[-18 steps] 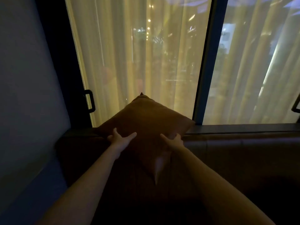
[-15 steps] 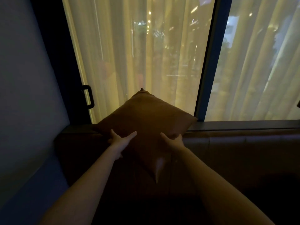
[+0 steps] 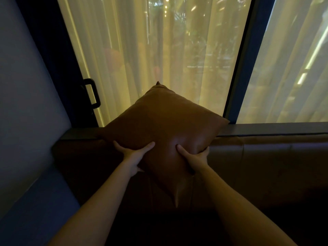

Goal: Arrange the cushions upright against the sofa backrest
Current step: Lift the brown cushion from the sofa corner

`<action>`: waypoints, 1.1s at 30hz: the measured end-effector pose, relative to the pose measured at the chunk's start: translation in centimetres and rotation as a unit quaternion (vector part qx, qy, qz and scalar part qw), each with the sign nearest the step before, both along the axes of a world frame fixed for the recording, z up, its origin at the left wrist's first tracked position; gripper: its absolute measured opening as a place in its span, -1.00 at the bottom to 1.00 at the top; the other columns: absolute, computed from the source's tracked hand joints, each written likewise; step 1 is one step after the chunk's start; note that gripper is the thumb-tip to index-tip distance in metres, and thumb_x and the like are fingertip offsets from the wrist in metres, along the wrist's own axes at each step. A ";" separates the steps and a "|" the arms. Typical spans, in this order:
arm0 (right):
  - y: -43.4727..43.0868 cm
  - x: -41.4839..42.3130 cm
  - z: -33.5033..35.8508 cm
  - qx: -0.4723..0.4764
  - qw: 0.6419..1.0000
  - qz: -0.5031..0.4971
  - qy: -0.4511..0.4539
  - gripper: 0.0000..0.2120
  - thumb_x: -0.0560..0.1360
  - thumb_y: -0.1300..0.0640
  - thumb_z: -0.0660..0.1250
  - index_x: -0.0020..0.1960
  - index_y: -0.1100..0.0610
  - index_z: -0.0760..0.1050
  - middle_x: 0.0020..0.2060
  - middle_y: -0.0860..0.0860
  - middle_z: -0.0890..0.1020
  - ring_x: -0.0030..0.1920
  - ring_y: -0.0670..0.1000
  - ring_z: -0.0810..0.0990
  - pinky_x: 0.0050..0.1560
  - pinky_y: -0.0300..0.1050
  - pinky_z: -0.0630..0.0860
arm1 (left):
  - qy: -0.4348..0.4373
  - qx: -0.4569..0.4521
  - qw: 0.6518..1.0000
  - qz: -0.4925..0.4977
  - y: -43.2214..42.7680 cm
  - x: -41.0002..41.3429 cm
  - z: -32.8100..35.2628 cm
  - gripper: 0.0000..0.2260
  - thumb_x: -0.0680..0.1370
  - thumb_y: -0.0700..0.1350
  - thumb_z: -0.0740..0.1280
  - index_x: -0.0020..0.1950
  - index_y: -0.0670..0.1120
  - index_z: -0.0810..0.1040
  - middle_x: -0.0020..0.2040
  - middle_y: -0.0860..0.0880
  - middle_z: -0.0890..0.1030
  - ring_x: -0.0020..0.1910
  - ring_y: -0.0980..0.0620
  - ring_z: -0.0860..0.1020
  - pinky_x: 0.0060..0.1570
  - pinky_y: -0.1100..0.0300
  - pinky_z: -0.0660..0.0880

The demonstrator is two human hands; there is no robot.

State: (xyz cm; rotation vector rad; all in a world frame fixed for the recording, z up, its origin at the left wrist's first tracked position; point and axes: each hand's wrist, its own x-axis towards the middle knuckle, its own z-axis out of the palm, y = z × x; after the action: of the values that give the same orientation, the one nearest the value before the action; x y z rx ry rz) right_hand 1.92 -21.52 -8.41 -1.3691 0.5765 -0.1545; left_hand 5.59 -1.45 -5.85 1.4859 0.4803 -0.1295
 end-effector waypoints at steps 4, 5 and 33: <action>0.5 -0.9 0.8 0.001 0.999 -0.019 -0.030 0.18 0.26 0.12 0.62 0.59 0.09 -0.12 0.52 0.14 0.25 0.48 0.18 0.31 0.41 0.08 0.29 | -0.017 -0.020 0.999 0.025 -0.3 -0.5 0.4 0.30 0.18 -0.12 0.65 0.49 0.32 -0.32 0.57 -0.12 0.09 0.51 -0.32 0.11 0.18 -0.52 0.30; 0.6 -1.3 1.2 -0.001 0.999 -0.022 -0.036 0.16 0.26 0.13 0.62 0.59 0.09 -0.09 0.51 0.13 0.26 0.47 0.18 0.31 0.41 0.08 0.30 | -0.023 -0.022 0.999 0.026 -0.4 -0.7 0.5 0.29 0.19 -0.13 0.64 0.49 0.32 -0.31 0.57 -0.12 0.10 0.51 -0.32 0.12 0.18 -0.52 0.30; 10.3 -27.2 -9.3 0.036 0.999 -0.021 0.025 0.20 0.20 0.05 0.65 0.58 -0.08 -0.07 0.50 0.08 0.28 0.46 0.18 0.33 0.42 0.22 0.33 | -0.006 -0.019 1.000 0.000 8.8 -25.6 -9.9 0.24 0.26 -0.16 0.61 0.51 0.27 -0.33 0.57 -0.10 0.12 0.53 -0.25 0.13 0.33 -0.44 0.20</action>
State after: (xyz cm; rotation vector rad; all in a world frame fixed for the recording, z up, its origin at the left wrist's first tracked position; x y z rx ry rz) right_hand -25.31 -11.20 -17.70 -1.2944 0.6472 -0.1325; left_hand -20.01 7.33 -15.79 1.4494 0.4664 -0.1299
